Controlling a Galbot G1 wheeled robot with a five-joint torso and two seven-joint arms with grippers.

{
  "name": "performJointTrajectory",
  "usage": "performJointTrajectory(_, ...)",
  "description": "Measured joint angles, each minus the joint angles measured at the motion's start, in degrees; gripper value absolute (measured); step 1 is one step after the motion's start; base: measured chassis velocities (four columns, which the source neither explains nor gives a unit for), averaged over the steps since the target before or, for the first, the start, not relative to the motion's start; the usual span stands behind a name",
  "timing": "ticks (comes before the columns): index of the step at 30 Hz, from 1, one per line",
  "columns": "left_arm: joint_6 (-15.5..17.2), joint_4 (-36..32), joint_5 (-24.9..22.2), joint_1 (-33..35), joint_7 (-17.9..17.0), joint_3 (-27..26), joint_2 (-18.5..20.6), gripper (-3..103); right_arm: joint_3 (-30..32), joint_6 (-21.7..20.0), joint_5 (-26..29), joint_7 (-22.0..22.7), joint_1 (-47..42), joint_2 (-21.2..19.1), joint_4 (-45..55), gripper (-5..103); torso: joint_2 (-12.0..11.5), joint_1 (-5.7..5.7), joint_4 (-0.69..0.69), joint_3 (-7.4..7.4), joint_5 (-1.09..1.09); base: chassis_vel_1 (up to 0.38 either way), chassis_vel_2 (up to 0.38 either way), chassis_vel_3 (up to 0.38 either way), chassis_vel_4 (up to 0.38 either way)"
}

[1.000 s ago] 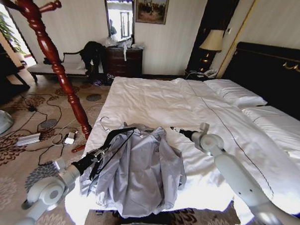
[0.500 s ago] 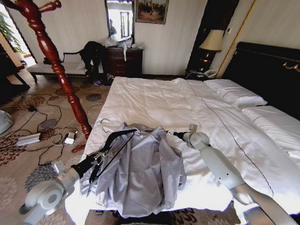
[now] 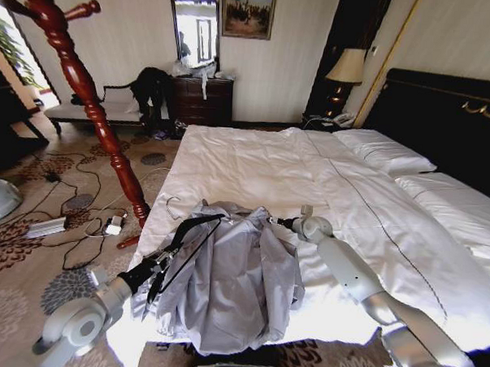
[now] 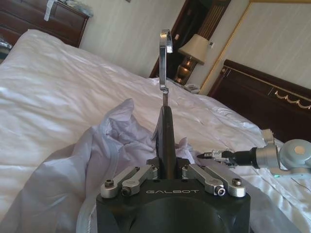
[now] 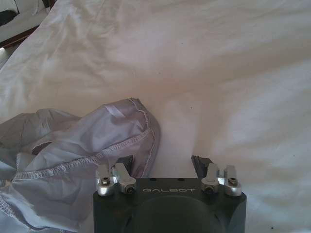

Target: Pick up the clothes from the bed and hang them on the clothes hanger.

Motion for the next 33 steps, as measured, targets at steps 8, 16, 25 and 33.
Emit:
performJointTrajectory(8,-0.02,0.7,0.65,0.28,0.1,0.17,-0.74,16,-0.31,-0.07,-0.36,-0.14,-0.44,0.31,0.79,45,0.0,0.0,0.0,0.0,0.0,0.0,0.0,0.0,0.0)
performJointTrajectory(16,-0.05,-0.14,-0.65,0.24,0.05,0.0,-0.57,16,-0.25,0.17,-0.47,0.17,-0.13,0.29,1.02,14,0.01,0.0,-0.01,0.0,0.01,0.0,0.0,0.0,0.0)
performJointTrajectory(25,-0.12,0.88,-0.49,1.2,0.22,0.31,-1.03,16,-1.17,0.58,-0.29,0.23,0.37,0.29,1.37,0,0.0,0.0,0.02,0.0,0.0,0.0,0.0,0.0,0.0)
performJointTrajectory(33,-0.13,-0.62,-1.61,0.18,0.6,0.81,-0.2,16,-1.23,1.44,-0.51,0.94,-0.39,-0.56,4.15,0,0.0,0.0,0.0,0.0,0.0,0.0,0.0,0.0,0.0)
